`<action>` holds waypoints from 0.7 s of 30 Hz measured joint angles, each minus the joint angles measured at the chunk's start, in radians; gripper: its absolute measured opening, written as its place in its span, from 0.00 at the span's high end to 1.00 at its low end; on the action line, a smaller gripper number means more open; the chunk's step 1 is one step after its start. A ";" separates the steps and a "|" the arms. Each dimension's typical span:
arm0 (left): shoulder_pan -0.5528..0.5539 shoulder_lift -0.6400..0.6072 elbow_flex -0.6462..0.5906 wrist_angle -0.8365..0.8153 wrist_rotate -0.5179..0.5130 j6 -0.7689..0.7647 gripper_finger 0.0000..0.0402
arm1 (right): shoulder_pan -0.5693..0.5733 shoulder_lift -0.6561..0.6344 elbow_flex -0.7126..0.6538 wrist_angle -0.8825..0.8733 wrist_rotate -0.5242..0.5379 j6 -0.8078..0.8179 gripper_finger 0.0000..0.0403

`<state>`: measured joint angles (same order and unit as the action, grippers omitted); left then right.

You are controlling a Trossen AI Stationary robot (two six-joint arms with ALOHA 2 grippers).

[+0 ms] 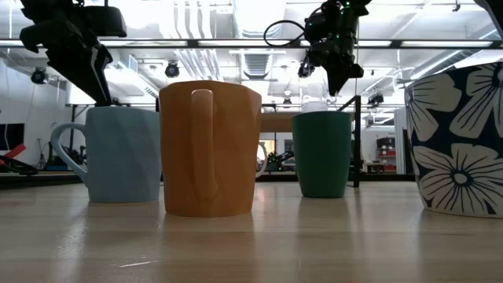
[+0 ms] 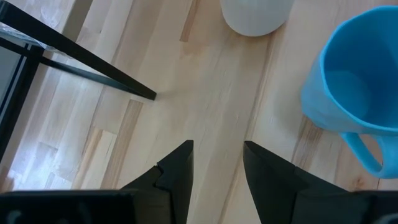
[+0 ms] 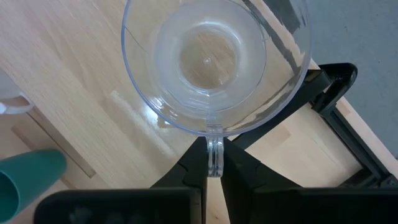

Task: Stack small to large cups/mugs on shelf
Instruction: Put the transparent cup on the shelf

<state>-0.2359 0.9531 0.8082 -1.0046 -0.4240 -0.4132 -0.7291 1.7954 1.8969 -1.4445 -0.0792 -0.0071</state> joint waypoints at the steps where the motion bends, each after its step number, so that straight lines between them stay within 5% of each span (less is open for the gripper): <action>1: 0.000 0.000 0.000 0.000 0.000 0.000 0.69 | 0.000 0.000 0.000 0.000 0.000 0.000 0.94; 21: 0.000 0.000 0.000 0.000 0.000 -0.001 0.69 | 0.000 0.000 0.000 0.011 0.001 0.002 0.77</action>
<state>-0.2361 0.9531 0.8082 -1.0046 -0.4236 -0.4141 -0.7292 1.7954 1.8969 -1.4338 -0.0784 -0.0052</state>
